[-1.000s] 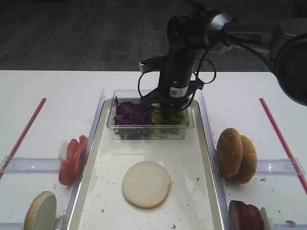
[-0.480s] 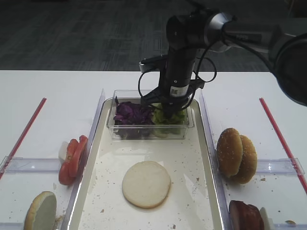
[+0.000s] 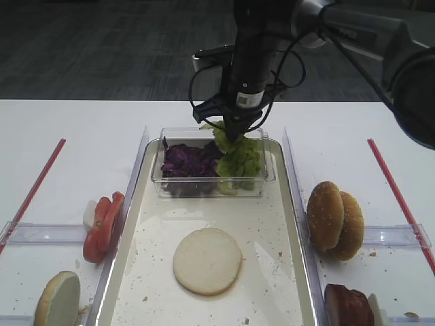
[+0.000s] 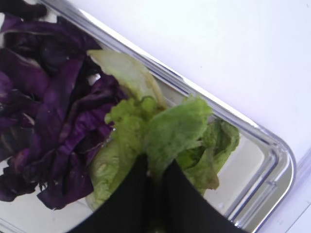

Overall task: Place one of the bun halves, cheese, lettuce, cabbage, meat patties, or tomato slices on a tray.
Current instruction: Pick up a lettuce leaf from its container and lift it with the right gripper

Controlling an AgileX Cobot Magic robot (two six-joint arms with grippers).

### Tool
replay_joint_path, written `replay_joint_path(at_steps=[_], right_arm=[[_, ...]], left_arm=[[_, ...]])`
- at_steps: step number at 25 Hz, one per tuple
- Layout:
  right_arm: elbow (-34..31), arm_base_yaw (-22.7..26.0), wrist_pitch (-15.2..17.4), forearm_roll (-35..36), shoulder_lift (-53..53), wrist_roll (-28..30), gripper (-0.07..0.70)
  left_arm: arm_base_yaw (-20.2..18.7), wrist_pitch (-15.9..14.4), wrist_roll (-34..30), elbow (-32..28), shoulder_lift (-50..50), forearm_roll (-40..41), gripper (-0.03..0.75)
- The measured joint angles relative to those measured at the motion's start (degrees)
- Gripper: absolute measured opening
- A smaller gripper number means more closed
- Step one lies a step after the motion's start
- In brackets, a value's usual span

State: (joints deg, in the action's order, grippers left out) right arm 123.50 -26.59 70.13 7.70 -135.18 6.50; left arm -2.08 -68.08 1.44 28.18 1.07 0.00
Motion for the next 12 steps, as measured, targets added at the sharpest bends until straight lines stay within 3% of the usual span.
replay_joint_path(at_steps=[12], right_arm=[[0.5,0.0,0.6,2.2,3.1,-2.6,0.085]], left_arm=[[0.0,0.0,0.0,0.0,0.0,0.0,0.491]])
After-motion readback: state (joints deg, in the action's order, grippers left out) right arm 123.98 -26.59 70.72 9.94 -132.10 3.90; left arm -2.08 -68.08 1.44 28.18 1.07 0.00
